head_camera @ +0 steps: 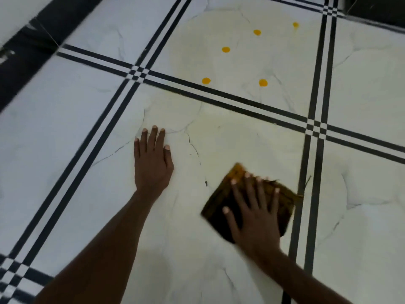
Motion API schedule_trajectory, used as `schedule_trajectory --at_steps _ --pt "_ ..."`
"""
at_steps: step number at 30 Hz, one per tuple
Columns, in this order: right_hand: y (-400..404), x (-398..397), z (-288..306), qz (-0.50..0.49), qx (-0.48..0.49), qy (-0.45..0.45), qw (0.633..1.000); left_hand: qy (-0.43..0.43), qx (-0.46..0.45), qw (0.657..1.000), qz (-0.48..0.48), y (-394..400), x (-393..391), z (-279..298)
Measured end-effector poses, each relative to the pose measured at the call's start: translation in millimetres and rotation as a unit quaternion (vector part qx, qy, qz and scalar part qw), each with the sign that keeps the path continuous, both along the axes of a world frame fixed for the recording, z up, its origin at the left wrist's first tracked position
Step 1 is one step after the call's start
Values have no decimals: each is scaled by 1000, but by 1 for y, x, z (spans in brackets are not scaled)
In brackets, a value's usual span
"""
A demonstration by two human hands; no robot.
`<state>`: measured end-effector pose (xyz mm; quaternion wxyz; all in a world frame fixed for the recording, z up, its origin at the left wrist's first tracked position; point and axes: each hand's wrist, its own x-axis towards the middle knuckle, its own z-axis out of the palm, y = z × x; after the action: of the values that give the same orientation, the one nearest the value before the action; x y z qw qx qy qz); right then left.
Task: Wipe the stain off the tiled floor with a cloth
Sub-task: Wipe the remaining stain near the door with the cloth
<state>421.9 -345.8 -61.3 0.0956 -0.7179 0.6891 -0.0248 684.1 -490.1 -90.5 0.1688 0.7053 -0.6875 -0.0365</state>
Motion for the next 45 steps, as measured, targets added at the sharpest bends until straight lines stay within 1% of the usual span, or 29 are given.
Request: schedule_trajectory --at_steps 2,4,5,6,7,9,11,13,14,16,17,19,20,21,22,24,26,28,29,31,33,34,36,38,41,43,45 --pt "2 38 -2 111 0 -31 993 -5 4 1000 -4 1 1 0" --pt "-54 51 -7 186 -22 -34 982 -2 6 1000 -4 0 1 -1" --pt "-89 49 -10 205 -27 -29 978 0 6 1000 -6 0 1 -1" --pt "-124 41 -12 201 -23 -23 979 3 7 1000 -5 0 2 -1" --pt "-152 25 -16 165 -20 -18 986 4 7 1000 -8 0 3 -1" --pt "-182 -19 -19 43 -38 -7 998 6 7 1000 -9 0 2 -1" --pt "-164 -49 -15 -68 -44 -33 996 8 8 1000 -5 0 2 0" --pt "-106 -33 -8 -139 -36 -40 989 9 11 1000 -1 -1 0 1" --pt "-70 -8 -5 -126 -28 -26 991 9 13 1000 0 1 -1 1" --pt "-25 45 -4 2 -5 -33 999 10 12 1000 5 1 0 3" --pt "-26 63 -6 69 -5 -44 997 11 12 1000 4 1 0 3" --pt "-78 72 -9 164 -15 -53 985 15 12 1000 2 0 -1 1" --pt "-115 68 -10 197 -16 -46 979 17 10 1000 2 -1 0 1" --pt "-150 60 -11 207 -14 -39 977 17 9 1000 2 0 0 0" --pt "-180 45 -15 181 -13 -33 983 14 6 1000 1 0 0 0" --pt "-215 3 -17 60 -10 -22 998 14 1 1000 -2 0 1 -1" --pt "-210 -38 -17 -46 -21 -29 998 18 2 1000 -4 0 1 0" --pt "-171 -48 -16 -92 -28 -32 995 19 1 1000 -2 0 0 1" --pt "-144 -36 -15 -78 -25 -23 996 17 -1 1000 -2 0 0 1" --pt "-103 2 -14 24 -11 -23 999 17 4 1000 -3 0 0 1" --pt "-101 26 -15 132 0 -33 991 10 3 1000 -7 0 0 2" --pt "-118 28 -14 158 3 -38 987 10 2 1000 -10 0 0 2" --pt "-154 23 -14 159 4 -43 986 15 10 1000 -11 0 -1 2" --pt "-181 10 -10 116 22 -75 990 44 25 999 2 -3 -8 6" --pt "-183 -2 4 94 53 -161 981 142 45 989 -24 -19 -43 27" --pt "-173 -14 12 103 46 -193 975 207 102 972 -45 -38 -77 46" --pt "-167 -28 19 89 40 -232 968 222 161 961 -38 -54 -108 63"
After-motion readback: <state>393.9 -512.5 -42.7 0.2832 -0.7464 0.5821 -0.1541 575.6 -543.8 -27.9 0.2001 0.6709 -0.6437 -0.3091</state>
